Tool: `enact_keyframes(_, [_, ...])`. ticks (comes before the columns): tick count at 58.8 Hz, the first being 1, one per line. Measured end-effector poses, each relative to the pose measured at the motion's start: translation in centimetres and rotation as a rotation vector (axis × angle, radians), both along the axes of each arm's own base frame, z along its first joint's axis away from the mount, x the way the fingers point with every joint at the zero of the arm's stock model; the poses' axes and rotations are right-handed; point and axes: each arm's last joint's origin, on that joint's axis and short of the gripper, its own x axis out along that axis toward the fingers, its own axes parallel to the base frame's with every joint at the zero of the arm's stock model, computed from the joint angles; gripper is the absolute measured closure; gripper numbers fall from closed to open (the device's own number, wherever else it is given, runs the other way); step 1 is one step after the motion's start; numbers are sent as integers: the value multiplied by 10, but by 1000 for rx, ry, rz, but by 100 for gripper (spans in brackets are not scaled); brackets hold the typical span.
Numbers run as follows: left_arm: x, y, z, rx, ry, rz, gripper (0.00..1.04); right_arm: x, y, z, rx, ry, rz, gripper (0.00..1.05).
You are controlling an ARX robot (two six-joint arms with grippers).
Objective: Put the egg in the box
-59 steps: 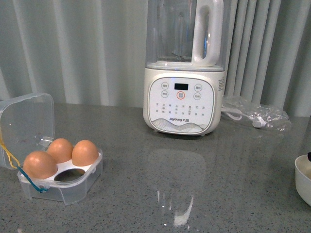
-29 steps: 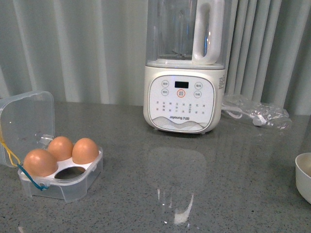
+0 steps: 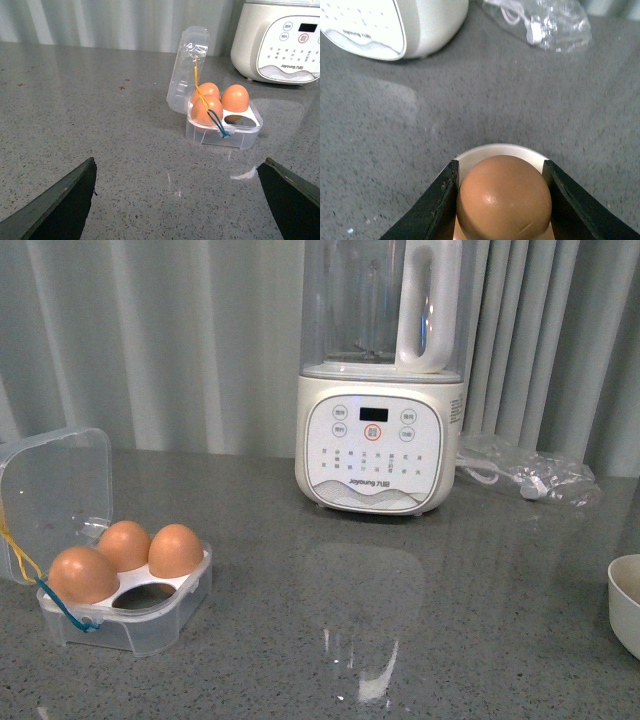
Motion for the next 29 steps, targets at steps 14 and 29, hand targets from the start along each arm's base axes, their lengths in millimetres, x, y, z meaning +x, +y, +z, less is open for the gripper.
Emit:
enact_keyframes(14, [0,0,0,0,0,0,7,26,28,39,11,-117,110,62])
enact_keyframes(29, [0,0,0,0,0,0,7,71,102,59,108,-136,412,62])
